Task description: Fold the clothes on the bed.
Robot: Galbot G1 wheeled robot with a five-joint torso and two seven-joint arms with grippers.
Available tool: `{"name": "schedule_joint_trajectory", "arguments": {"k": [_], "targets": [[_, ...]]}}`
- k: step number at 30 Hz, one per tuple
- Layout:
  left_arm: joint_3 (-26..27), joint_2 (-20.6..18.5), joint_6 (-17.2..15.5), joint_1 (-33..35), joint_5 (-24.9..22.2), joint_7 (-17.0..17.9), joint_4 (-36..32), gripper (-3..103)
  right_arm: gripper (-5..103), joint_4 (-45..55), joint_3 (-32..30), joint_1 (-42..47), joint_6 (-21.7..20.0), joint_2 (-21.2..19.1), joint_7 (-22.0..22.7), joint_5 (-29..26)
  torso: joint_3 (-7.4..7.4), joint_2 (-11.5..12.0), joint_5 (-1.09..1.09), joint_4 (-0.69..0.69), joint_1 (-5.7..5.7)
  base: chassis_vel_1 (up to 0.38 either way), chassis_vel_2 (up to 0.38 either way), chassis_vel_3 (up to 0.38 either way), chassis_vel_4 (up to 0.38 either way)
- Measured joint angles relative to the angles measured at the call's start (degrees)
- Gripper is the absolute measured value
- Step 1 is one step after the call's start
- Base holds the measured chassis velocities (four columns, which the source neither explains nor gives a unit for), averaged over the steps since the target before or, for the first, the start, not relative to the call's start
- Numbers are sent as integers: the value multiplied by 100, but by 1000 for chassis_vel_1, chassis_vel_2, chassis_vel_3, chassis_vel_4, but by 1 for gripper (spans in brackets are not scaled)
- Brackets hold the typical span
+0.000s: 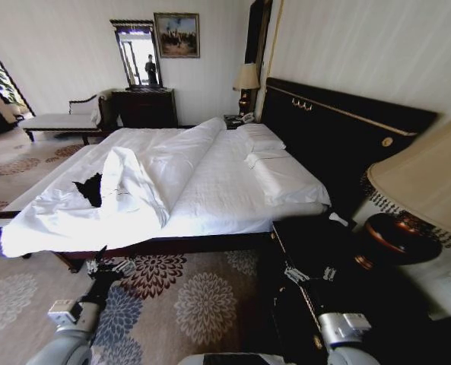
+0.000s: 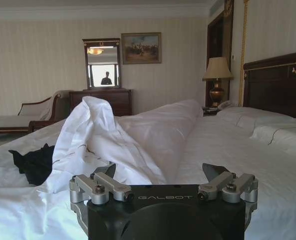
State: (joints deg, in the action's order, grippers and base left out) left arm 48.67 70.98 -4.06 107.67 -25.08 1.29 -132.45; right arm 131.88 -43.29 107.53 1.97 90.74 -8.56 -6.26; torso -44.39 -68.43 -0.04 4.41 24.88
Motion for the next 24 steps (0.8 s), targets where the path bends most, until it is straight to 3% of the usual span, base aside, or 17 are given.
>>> {"name": "schedule_joint_trajectory", "arguments": {"k": [24], "targets": [[-41,5,0,-11,-11,2,-13,99,100,4,8,30,-39,48,63,-28,0,0,0,0,-1,-106,97,97,-96]]}}
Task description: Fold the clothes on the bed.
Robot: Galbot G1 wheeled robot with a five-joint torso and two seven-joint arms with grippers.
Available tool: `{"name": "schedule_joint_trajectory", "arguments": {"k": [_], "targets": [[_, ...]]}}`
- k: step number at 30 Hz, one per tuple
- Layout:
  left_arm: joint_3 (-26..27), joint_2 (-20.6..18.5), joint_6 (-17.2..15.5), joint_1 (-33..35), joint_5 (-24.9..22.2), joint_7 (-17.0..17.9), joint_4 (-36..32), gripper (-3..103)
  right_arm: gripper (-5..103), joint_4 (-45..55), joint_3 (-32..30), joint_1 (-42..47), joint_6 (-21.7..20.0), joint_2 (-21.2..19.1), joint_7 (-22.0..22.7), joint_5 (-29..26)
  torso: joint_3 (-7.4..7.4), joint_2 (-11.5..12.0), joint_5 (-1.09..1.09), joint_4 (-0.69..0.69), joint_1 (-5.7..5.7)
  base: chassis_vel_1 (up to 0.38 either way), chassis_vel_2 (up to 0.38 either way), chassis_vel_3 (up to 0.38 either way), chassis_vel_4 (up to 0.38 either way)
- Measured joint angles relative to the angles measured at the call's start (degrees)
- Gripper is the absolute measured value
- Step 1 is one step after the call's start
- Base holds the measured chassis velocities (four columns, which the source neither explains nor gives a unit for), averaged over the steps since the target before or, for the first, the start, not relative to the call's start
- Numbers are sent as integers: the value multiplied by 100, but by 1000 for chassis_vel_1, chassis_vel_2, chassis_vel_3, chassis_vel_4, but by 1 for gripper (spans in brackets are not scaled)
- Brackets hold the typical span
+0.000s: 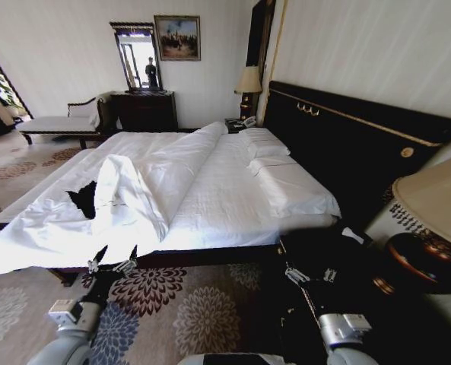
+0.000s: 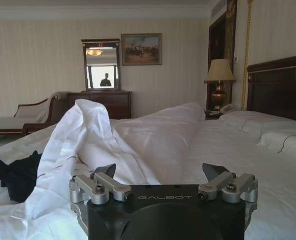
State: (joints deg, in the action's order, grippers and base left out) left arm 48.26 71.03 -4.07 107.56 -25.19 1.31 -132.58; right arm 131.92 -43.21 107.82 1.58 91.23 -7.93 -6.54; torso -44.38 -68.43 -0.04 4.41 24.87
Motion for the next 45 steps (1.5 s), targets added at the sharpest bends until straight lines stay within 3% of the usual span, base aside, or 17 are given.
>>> {"name": "schedule_joint_trajectory", "arguments": {"k": [45], "targets": [[19,-26,-5,32,-49,-43,15,98,100,19,14,10,-88,34,22,56,-1,0,1,1,2,-113,111,112,-116]]}}
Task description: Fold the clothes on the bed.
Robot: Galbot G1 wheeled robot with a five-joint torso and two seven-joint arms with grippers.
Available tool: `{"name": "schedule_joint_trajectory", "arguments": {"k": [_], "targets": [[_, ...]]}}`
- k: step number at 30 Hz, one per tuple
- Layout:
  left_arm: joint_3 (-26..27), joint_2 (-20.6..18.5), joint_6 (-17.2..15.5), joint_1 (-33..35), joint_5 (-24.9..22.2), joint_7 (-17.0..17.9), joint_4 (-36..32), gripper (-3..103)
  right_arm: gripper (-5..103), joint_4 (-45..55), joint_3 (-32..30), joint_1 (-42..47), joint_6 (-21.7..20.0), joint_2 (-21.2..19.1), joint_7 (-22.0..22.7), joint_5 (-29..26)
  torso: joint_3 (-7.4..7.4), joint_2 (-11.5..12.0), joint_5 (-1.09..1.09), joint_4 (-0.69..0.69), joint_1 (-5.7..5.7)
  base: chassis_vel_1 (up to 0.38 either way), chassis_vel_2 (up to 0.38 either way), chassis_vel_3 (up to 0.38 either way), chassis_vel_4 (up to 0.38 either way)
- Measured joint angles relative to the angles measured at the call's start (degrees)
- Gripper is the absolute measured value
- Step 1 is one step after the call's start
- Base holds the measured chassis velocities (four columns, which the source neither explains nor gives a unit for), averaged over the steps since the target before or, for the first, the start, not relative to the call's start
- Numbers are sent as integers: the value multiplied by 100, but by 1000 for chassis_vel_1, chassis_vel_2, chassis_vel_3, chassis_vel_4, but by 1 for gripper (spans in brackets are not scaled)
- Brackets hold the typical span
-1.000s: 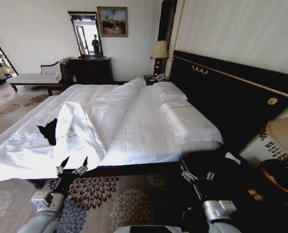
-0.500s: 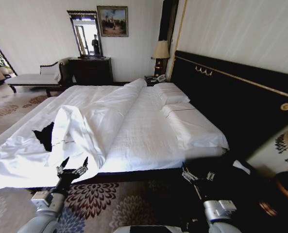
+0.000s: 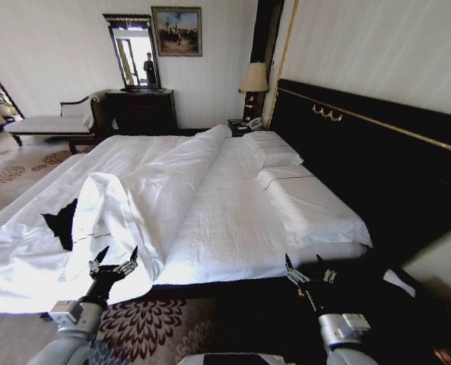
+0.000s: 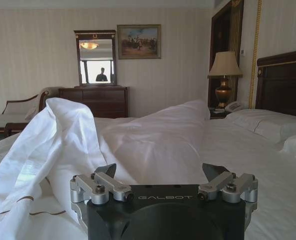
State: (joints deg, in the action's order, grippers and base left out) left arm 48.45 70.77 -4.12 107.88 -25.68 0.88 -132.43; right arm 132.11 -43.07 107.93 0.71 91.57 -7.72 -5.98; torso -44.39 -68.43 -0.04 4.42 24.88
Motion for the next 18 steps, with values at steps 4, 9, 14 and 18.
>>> {"name": "schedule_joint_trajectory", "arguments": {"k": [4,9,14,18], "targets": [[2,-3,5,5,0,-5,4,98,100,2,-1,0,6,2,0,12,0,0,0,0,-1,-117,111,101,-96],[3,-3,8,12,-15,-13,24,98,100,9,-1,0,14,3,0,25,0,0,-1,-1,-2,-93,104,91,-94],[9,-3,9,27,-33,-23,37,98,100,20,-8,8,15,4,8,73,0,0,0,0,-1,-69,97,53,-120],[9,-3,12,27,-34,-25,49,98,100,20,-9,8,19,7,26,109,0,0,0,0,-1,-28,130,13,-135]]}}
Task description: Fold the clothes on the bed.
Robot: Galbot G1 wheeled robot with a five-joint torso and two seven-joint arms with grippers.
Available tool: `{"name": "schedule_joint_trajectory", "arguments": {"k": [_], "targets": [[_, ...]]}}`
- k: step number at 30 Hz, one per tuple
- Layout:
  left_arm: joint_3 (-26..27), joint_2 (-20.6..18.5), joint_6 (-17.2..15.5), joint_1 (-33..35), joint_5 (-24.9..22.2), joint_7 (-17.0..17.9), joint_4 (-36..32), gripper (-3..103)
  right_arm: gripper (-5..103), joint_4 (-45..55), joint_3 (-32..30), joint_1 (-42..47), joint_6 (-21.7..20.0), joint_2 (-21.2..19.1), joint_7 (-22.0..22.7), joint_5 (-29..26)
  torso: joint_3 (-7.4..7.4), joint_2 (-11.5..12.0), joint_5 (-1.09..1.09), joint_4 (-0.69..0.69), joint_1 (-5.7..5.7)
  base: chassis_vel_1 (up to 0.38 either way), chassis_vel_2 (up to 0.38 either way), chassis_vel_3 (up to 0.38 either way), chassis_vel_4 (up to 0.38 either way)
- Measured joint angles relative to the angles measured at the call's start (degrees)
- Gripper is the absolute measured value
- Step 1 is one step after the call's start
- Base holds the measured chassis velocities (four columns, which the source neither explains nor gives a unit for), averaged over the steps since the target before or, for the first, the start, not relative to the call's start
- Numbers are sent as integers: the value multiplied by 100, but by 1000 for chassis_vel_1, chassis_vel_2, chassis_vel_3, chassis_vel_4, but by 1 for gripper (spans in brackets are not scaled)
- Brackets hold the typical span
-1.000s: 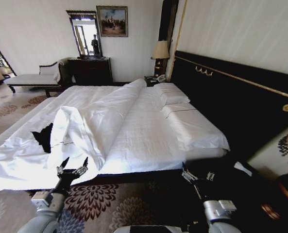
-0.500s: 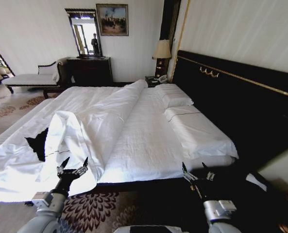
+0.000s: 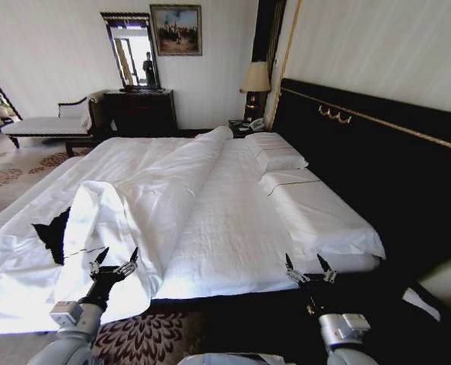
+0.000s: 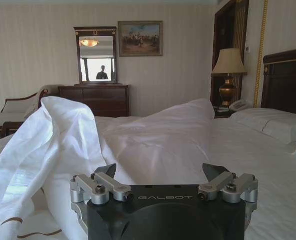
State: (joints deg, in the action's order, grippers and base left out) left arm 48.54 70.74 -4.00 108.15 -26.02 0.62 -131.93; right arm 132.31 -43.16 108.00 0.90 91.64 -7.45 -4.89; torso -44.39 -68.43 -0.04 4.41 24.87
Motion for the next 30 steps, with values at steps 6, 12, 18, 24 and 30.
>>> {"name": "schedule_joint_trajectory", "arguments": {"k": [6,12,18,24,30], "targets": [[0,-1,10,1,0,-4,14,98,100,0,0,2,9,7,13,30,0,0,0,-1,0,25,166,-13,-152],[-5,-4,11,-1,3,-6,20,98,100,-9,4,2,10,12,20,46,0,0,0,0,0,54,184,-57,-198],[-16,-7,12,-16,13,-8,40,98,100,-12,3,0,11,6,23,53,0,0,-1,0,0,80,196,-74,-190],[-17,-4,12,-17,17,-13,45,98,100,-11,1,1,11,2,23,53,0,0,0,0,-1,98,170,-93,-175],[-16,8,15,-23,29,-20,66,98,100,-5,0,7,11,7,23,55,0,0,0,0,0,88,188,-94,-176]]}}
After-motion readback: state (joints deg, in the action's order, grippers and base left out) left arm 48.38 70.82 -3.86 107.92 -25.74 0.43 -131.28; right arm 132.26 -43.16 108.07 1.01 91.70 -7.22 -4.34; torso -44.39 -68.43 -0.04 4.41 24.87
